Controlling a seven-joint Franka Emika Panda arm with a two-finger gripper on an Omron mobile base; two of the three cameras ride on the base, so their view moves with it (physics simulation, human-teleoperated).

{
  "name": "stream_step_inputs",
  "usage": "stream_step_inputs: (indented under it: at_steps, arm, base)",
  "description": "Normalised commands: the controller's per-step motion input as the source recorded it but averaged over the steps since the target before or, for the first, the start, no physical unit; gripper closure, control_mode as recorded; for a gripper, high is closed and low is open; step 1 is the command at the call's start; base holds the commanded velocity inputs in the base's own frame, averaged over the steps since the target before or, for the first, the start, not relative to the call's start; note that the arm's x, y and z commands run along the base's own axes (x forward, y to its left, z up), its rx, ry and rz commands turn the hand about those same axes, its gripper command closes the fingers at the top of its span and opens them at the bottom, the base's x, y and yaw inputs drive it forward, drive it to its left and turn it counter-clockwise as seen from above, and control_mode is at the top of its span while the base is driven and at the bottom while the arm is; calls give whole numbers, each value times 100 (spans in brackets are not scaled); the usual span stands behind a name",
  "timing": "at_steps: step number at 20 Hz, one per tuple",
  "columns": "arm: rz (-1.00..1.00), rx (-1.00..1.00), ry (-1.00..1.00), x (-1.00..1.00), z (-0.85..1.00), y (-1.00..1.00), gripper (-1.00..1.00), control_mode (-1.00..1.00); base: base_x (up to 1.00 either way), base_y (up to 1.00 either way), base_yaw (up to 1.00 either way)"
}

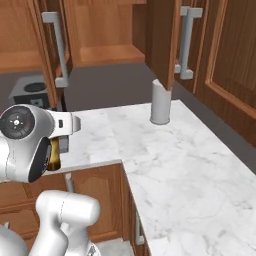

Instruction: Sort all alcoholic drinks to one cabinet, and non-alcoholic drinks to the other.

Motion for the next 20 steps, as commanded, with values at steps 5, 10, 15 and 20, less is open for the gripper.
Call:
stream_step_inputs:
  at_steps: [5,10,15,20]
  arm:
    - [0,0,0,0,0,0,100,100]
    - [0,0,0,0,0,0,100,100]
    - [0,0,0,0,0,0,100,100]
    - [0,0,0,0,0,0,100,100]
  base:
    - [8,-34,31]
    - [6,-30,36]
    - [12,-32,37]
    - [15,-37,25]
